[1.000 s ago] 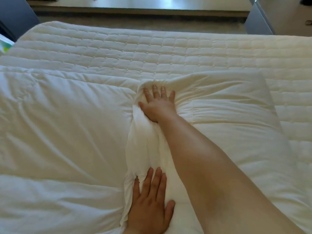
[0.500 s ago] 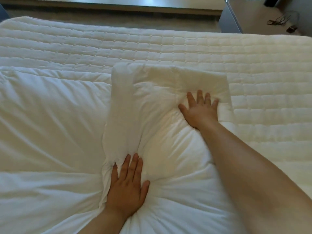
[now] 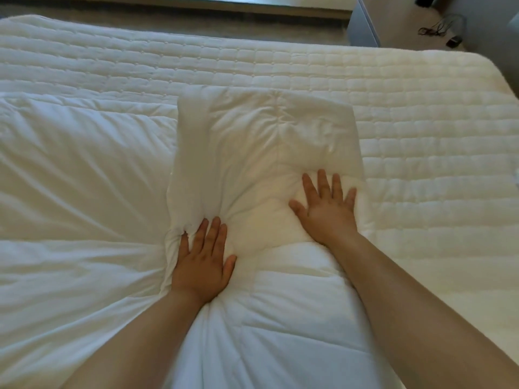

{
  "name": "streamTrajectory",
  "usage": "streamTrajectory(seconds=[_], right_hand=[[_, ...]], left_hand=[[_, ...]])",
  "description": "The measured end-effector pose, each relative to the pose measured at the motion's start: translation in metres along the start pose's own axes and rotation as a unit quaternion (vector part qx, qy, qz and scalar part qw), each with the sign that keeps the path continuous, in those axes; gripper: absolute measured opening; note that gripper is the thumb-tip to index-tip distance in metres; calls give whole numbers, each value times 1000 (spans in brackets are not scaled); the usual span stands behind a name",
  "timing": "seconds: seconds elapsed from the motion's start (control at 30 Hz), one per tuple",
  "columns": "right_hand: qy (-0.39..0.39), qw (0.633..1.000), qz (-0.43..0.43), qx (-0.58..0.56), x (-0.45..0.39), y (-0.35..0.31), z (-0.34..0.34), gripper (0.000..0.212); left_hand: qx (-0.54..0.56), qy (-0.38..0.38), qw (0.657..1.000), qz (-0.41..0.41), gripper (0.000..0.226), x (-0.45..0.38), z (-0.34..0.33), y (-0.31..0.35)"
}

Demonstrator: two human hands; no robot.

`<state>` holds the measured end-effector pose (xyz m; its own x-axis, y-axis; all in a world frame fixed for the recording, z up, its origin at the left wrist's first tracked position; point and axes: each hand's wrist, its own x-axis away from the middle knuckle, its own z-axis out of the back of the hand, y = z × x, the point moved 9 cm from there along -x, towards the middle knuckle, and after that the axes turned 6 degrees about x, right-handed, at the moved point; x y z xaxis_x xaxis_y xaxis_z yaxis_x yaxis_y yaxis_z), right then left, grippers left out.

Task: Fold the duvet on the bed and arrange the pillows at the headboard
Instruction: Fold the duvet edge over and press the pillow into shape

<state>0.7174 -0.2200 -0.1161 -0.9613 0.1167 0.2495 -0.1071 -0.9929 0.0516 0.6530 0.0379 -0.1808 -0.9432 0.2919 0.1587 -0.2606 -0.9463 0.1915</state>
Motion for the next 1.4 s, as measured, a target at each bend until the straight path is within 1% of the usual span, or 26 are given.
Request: streamTrajectory(seconds=[0.07, 0.13, 0.23, 0.3, 0.33, 0.4, 0.47, 0.53, 0.6, 0.63, 0.67, 0.73, 0.83, 0.87, 0.93, 1.0, 1.03, 1.13, 1.2, 1.23, 1.3, 1.4], right_hand=[[25, 1000, -7, -8, 37, 3, 11, 76], [23, 1000, -10, 3, 82, 2, -5, 78], [-64, 998, 0, 16, 94, 4, -43, 79], [-104, 994, -5, -13, 82, 7, -38, 79], [-111, 994, -6, -22, 83, 6, -28, 79], [-94, 995, 5, -34, 111, -3, -1, 78], [-62, 997, 37, -37, 167, -21, 8, 82], [-17, 996, 77, -34, 235, -54, 5, 89], [-18, 994, 101, -40, 283, -82, -21, 77], [-29, 993, 105, -36, 295, -93, -34, 74], [-34, 993, 106, -25, 301, -101, -48, 74], [-17, 994, 106, -11, 297, -107, -61, 76], [-1, 995, 93, -32, 293, -114, -43, 77], [0, 993, 109, -46, 299, -123, -33, 76], [2, 984, 166, -67, 321, -149, -17, 73], [1, 974, 222, -47, 341, -177, -21, 70], [-14, 974, 226, -24, 346, -185, -30, 70], [-42, 980, 193, 3, 340, -191, -51, 69], [-42, 983, 179, -19, 334, -194, -44, 60], [-31, 984, 173, -41, 330, -193, -34, 53], [16, 982, 164, -92, 320, -205, -4, 44], [92, 978, 145, -120, 294, -237, 40, 49]], left_hand=[[2, -2, 1000, -2, 72, 4, 1, 0], [-2, -1, 1000, -4, 72, 5, 2, 2], [-1, -14, 1000, -4, 74, 9, 7, 8], [-9, -37, 999, 11, 82, 14, 14, 9], [-7, -47, 999, 19, 86, 16, 20, 7], [14, -81, 996, 27, 87, 24, 33, 8], [46, -111, 992, 21, 77, 36, 50, 12], [91, -124, 988, 12, 68, 50, 69, 15], [109, -123, 986, 4, 66, 67, 80, 13], [104, -126, 986, 2, 66, 77, 82, 11], [97, -130, 987, 4, 67, 88, 84, 9], [79, -132, 988, 18, 67, 107, 82, 2], [63, -119, 990, 41, 70, 129, 87, -3], [73, -116, 989, 52, 68, 135, 88, -6], [107, -113, 985, 69, 62, 146, 91, -10], [124, -116, 983, 72, 60, 156, 93, -14], [121, -122, 983, 70, 60, 160, 93, -17], [84, -141, 985, 49, 61, 173, 93, -28], [73, -142, 987, 34, 61, 180, 97, -39], [75, -136, 987, 28, 60, 181, 99, -43], [87, -120, 989, 29, 58, 184, 107, -68], [90, -82, 992, 42, 61, 182, 123, -120]])
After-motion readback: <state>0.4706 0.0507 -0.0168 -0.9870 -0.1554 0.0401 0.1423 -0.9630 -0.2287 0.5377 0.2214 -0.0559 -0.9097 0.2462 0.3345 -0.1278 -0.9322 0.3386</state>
